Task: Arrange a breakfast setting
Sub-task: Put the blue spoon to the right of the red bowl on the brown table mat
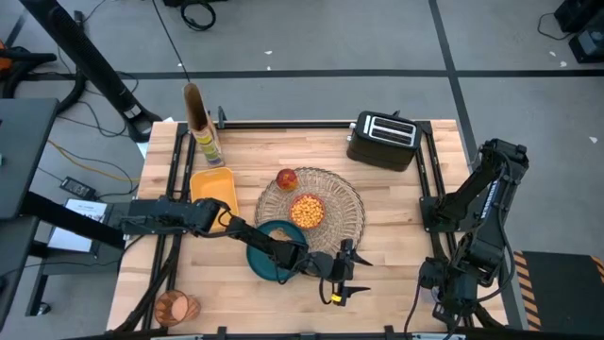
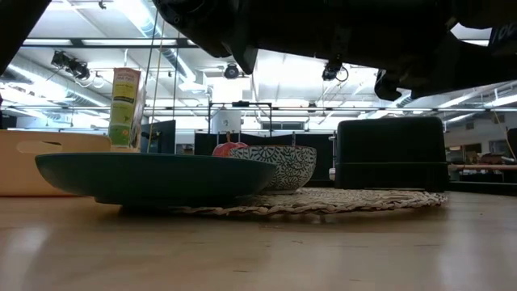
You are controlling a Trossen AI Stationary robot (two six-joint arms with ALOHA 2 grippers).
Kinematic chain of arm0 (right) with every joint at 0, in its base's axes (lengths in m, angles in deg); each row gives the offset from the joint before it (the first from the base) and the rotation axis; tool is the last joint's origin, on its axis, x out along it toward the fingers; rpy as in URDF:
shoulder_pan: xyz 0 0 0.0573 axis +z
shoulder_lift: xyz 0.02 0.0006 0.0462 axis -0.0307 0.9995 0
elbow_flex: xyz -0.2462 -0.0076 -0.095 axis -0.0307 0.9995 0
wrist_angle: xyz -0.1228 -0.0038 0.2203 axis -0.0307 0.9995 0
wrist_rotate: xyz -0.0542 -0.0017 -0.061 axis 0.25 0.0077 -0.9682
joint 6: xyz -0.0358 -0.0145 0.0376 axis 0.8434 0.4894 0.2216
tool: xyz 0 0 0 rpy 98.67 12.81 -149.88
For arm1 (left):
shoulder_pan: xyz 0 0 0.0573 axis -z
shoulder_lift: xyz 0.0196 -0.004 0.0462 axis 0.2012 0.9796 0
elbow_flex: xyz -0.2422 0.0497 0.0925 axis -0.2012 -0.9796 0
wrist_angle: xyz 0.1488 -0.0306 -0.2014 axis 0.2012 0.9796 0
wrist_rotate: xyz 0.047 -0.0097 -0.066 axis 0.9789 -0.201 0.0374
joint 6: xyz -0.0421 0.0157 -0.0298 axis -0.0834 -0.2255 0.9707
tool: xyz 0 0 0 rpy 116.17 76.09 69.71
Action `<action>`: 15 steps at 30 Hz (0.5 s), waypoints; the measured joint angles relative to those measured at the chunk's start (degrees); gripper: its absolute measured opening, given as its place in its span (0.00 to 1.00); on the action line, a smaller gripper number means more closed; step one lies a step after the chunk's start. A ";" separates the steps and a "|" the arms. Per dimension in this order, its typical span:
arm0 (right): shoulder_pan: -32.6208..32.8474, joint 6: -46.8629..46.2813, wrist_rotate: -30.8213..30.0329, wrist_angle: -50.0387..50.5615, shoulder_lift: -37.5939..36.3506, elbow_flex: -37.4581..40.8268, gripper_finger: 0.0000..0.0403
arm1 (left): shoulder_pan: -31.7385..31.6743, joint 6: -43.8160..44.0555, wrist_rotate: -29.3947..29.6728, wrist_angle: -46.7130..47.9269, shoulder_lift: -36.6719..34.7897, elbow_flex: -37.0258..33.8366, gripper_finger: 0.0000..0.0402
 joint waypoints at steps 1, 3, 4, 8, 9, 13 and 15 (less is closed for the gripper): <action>0.00 0.29 0.17 -0.04 0.00 0.00 0.04 | 0.00 0.00 0.00 0.04 0.00 0.00 0.79; 0.00 0.60 0.32 -0.22 0.00 0.00 0.04 | 0.00 0.00 0.00 0.38 0.00 0.00 0.79; 0.00 0.88 0.36 -0.40 -0.09 0.00 0.04 | 0.00 -0.03 -0.02 0.68 0.00 0.00 0.79; 0.00 0.91 0.34 -0.55 -1.17 -0.07 0.03 | 0.00 -0.46 -0.50 1.29 0.00 -0.04 0.79; 0.00 0.91 0.34 -0.57 -1.51 -0.07 0.03 | 0.02 -0.46 -0.52 1.34 0.00 -0.04 0.79; 0.00 1.03 0.34 -0.53 -3.72 -0.07 0.03 | 0.04 -0.52 -0.54 1.59 0.00 -0.04 0.79; 0.00 1.09 0.31 -0.34 -5.38 -0.07 0.03 | 0.11 -0.59 -0.94 1.64 0.00 -0.04 0.79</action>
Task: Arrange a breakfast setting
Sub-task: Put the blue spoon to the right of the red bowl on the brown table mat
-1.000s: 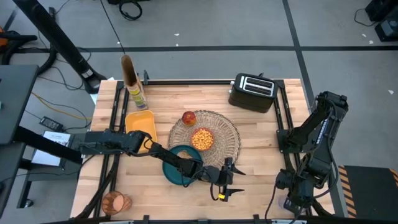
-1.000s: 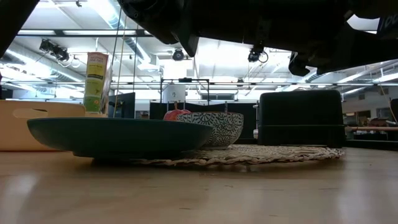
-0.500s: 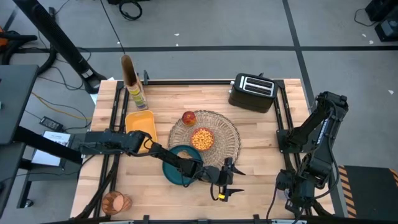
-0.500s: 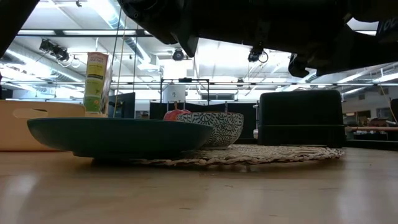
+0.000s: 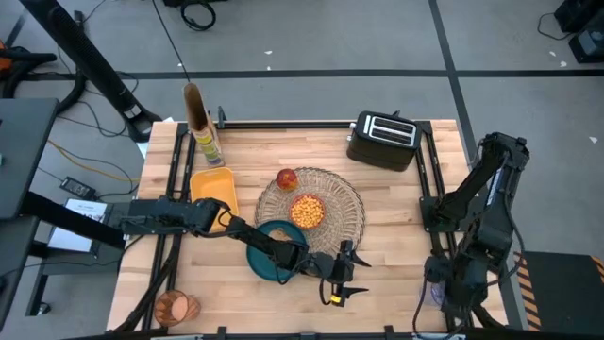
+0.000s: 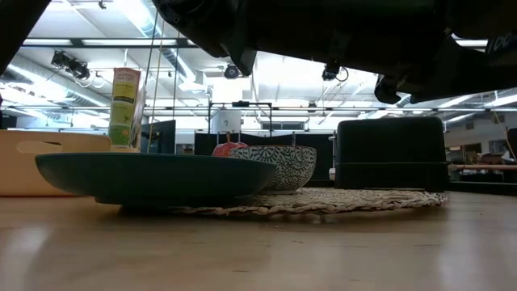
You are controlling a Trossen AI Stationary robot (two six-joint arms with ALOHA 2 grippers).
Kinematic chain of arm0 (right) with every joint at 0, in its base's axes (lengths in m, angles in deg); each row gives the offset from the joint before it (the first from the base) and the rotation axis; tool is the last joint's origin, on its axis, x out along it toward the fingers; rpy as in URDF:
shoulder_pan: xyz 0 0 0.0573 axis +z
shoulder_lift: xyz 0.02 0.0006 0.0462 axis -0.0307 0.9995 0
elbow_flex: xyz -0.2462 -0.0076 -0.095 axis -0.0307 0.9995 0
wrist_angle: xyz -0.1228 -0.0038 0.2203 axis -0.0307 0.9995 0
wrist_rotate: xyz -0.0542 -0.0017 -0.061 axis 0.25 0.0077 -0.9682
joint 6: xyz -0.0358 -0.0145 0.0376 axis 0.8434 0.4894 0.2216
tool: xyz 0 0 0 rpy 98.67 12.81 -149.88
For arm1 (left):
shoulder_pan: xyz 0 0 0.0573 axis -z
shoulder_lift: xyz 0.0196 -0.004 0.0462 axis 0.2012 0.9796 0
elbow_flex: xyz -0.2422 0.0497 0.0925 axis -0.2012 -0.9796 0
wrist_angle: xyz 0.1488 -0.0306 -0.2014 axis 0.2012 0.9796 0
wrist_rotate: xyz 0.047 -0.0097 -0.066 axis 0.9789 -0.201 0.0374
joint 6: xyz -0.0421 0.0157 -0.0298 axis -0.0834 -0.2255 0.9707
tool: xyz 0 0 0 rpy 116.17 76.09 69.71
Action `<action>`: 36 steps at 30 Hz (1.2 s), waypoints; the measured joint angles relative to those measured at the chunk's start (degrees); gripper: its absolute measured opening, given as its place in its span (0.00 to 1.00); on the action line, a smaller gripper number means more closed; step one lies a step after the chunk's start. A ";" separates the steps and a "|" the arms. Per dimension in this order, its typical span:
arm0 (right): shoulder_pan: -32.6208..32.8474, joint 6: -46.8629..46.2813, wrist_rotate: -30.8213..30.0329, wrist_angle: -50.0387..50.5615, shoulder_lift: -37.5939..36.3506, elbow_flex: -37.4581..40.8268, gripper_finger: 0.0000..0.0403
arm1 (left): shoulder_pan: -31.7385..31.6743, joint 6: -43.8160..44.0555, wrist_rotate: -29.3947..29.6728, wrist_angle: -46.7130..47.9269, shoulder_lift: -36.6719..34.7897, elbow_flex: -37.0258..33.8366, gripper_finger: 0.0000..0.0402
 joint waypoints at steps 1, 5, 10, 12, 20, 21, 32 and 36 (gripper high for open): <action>0.00 -0.06 0.05 0.37 -0.98 0.00 0.03 | 0.00 -0.07 -0.71 0.01 0.00 0.00 0.79; 0.00 -1.28 0.07 3.64 -5.54 -0.02 0.03 | 0.08 -0.50 -2.81 0.02 -0.06 0.00 0.79; 0.00 -4.65 -1.78 6.04 -12.21 -0.04 0.03 | 0.31 -1.48 -2.84 1.38 -0.11 0.00 0.79; 0.00 -5.86 -3.14 5.99 -14.94 -0.27 0.03 | 0.28 -2.35 -2.84 2.41 -0.11 0.00 0.79; 0.00 -7.64 -12.66 5.70 -21.97 -6.77 0.03 | 0.03 -2.91 -2.84 6.07 -0.11 0.00 0.79; 0.00 -7.19 -14.15 5.70 -22.25 -7.99 0.03 | -0.05 -2.88 -2.84 6.64 -0.11 0.00 0.79; -3.44 16.46 -31.31 10.49 -20.47 -11.94 0.03 | -1.44 1.30 5.05 23.49 -4.39 0.00 0.79; -7.23 23.74 -29.82 13.97 -17.57 -10.15 0.03 | 0.15 2.04 10.11 33.57 -8.96 0.00 0.79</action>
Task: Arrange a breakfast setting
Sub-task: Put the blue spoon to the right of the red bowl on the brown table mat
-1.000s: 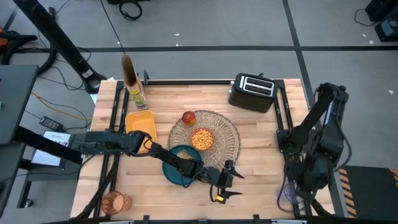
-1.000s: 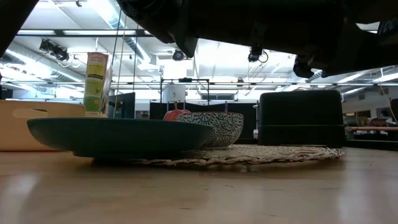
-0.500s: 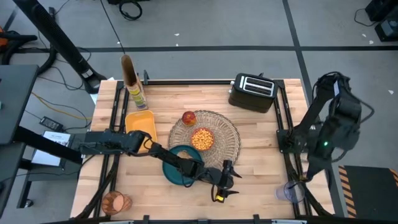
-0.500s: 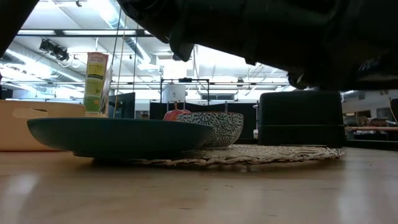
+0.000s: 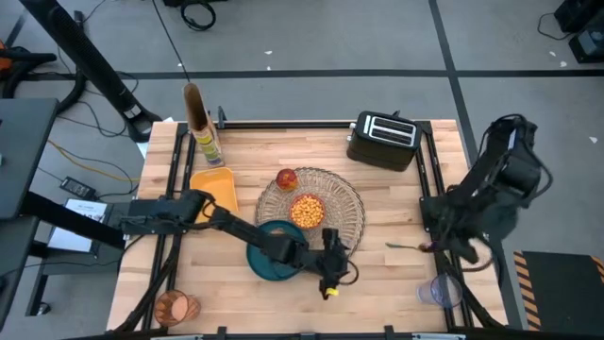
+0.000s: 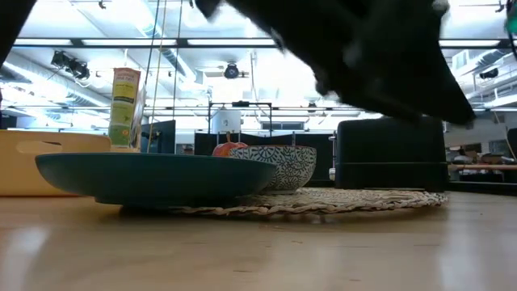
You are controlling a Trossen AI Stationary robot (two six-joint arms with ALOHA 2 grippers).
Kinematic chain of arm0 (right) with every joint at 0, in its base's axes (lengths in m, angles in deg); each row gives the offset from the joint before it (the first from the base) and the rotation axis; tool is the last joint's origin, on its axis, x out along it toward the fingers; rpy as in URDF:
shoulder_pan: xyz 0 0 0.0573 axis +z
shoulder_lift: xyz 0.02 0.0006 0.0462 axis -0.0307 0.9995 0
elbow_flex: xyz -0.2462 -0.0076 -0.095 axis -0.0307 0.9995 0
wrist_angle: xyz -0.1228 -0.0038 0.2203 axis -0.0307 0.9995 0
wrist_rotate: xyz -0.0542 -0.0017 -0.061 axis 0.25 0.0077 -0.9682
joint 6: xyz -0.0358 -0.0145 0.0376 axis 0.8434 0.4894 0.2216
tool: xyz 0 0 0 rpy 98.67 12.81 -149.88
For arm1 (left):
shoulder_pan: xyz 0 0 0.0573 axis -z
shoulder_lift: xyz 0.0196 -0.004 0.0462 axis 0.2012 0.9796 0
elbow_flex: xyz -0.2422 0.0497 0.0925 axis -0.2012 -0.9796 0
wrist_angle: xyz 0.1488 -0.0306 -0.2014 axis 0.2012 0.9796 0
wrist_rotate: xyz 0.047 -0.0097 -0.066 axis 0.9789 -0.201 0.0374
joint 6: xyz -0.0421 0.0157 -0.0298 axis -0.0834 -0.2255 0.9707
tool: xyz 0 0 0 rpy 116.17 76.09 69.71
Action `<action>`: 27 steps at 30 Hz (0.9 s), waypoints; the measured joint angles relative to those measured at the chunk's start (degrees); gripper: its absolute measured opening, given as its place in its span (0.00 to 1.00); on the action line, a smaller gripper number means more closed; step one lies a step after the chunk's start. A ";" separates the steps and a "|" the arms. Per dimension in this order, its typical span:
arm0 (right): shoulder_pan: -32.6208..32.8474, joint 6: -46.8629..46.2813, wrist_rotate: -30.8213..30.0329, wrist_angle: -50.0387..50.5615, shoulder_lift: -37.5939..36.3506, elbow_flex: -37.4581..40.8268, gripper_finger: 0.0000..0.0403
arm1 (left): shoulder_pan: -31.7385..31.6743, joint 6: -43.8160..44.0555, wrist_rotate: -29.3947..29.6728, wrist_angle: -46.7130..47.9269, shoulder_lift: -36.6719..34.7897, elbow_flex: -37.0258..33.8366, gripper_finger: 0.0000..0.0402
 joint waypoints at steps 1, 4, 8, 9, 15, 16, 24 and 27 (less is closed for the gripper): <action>-1.40 0.92 2.15 -0.30 0.65 0.49 0.03 | 0.38 -0.22 0.78 1.53 -0.83 0.02 0.79; -5.99 4.24 10.72 -5.51 2.86 2.08 0.03 | 1.34 -0.66 3.78 7.48 -3.89 0.00 0.79; -10.35 10.73 16.27 -12.17 6.64 2.83 0.03 | 1.50 -1.05 8.03 13.00 -7.95 0.00 0.79; -11.80 12.06 18.43 -12.22 7.86 2.85 0.03 | 1.68 -1.42 10.16 13.88 -8.99 0.00 0.79; -23.62 12.97 30.45 -11.39 13.85 2.98 0.03 | 5.03 -5.05 32.88 22.70 -14.42 0.07 0.79; -26.00 11.39 31.79 -11.01 14.68 2.98 0.03 | 5.60 -5.72 36.52 24.24 -14.74 0.07 0.79; -41.53 10.59 48.06 -10.15 20.40 2.98 0.03 | 8.03 3.46 41.49 28.43 -12.91 -0.98 0.79; -46.97 14.15 55.74 -8.97 23.53 2.96 0.03 | 7.85 6.17 42.78 28.65 -10.94 -3.91 0.79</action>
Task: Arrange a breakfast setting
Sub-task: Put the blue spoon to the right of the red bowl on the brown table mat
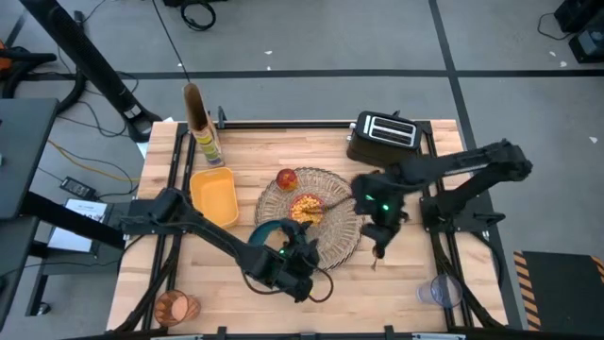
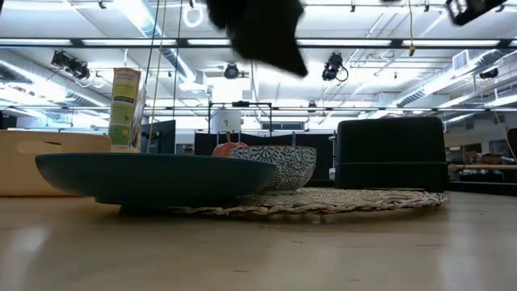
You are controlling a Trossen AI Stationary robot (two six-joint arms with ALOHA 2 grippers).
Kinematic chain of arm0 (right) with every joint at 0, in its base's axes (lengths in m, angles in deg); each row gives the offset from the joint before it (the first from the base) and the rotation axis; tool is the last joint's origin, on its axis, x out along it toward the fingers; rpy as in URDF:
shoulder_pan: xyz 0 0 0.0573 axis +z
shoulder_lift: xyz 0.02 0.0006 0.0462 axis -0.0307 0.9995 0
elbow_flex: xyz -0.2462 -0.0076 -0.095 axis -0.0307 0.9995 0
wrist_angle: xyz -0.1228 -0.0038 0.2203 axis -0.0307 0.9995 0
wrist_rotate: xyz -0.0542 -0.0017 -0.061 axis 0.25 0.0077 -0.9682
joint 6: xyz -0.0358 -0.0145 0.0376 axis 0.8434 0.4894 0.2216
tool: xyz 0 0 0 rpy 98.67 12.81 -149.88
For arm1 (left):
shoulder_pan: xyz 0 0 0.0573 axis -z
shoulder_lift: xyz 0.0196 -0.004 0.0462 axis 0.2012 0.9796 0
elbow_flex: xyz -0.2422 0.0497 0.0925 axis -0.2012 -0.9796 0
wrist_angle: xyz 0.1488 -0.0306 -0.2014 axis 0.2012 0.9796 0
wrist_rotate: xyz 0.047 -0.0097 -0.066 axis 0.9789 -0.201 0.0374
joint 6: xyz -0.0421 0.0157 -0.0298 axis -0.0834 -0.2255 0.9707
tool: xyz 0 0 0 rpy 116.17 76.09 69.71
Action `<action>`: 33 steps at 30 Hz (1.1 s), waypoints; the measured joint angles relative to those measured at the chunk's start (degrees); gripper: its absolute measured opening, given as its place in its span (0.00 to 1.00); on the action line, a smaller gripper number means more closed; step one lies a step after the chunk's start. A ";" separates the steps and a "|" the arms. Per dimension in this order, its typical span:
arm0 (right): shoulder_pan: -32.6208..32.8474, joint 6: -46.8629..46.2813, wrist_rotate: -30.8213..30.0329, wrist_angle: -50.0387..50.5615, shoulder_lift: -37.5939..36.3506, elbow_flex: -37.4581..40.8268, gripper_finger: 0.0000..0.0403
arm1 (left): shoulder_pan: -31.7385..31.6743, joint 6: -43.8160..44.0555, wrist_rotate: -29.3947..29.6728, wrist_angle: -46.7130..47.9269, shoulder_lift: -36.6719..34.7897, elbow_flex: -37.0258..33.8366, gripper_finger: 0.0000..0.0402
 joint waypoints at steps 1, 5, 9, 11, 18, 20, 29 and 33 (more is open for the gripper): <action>-1.86 0.84 2.83 0.38 1.30 0.00 0.03 | 0.19 0.37 1.15 -0.28 0.29 -0.73 0.79; -9.32 4.35 13.85 -0.23 7.30 -0.02 0.03 | 2.48 1.44 5.28 -0.52 0.57 -2.46 0.79; -16.89 10.74 19.78 0.08 14.35 -0.02 0.03 | 4.98 1.38 5.16 -0.62 0.70 -2.49 0.79; -20.14 14.05 20.82 0.05 17.67 -0.02 0.03 | 5.41 1.41 4.19 -0.38 0.70 -2.49 0.79; -29.52 23.10 21.04 3.92 26.49 -0.04 0.04 | 5.20 1.83 1.74 -0.42 0.70 -2.49 0.79; -31.72 26.04 20.48 6.21 27.54 -0.04 0.04 | 5.08 1.85 1.66 -0.43 0.70 -2.49 0.79; -34.58 37.37 15.18 11.75 20.75 -0.04 0.04 | 3.65 9.76 1.96 2.23 0.70 -2.47 0.79; -34.08 41.32 6.51 9.32 14.29 -0.04 0.04 | 1.49 10.41 6.36 3.99 0.68 -2.47 0.79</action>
